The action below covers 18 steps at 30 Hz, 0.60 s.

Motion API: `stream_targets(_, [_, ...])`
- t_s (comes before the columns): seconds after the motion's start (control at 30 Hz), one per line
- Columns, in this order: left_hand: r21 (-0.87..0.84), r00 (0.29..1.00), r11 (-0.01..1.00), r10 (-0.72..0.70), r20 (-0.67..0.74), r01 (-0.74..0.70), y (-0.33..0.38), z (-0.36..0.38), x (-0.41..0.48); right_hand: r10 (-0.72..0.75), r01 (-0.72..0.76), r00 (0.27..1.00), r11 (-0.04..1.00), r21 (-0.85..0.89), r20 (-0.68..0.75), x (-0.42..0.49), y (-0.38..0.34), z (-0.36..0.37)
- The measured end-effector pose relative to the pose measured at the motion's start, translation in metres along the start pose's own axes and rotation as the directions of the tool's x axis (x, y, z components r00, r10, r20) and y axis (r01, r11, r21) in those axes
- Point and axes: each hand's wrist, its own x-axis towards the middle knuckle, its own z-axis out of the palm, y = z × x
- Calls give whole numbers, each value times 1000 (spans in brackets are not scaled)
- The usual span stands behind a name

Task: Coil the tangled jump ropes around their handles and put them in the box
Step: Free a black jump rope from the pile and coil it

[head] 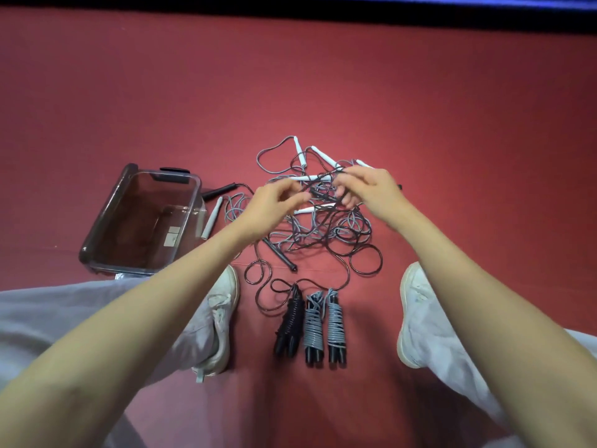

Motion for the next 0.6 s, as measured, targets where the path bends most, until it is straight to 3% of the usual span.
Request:
stream_targets(0.07, [158,976,980,-147,161,122,-25,-8,-6,6,-7,992,1000,-1,-123,1,3,-20])
stream_targets(0.1, [198,967,967,-194,164,160,-39,-11,-9,17,-33,987,995,-93,-162,1,9,-29])
stream_targets(0.17, [121,975,970,-217,43,211,-55,-13,-15,128,-165,985,907,-387,-119,-3,19,-40])
stream_targets(0.23, [-32,977,979,-205,-58,203,-49,-8,-18,233,-182,972,780,-599,8,-7,25,-35])
stream_targets(0.37, [-32,995,995,-98,-14,97,-16,16,-18,170,-60,947,927,-370,274,-7,22,9])
stream_targets(0.5, [-167,998,984,-55,21,57,-4,19,-19,90,-28,980,946,-324,180,-2,25,16])
stream_targets(0.6, [-238,999,971,-32,15,35,-8,21,-22,144,-98,961,976,-194,237,-4,26,14])
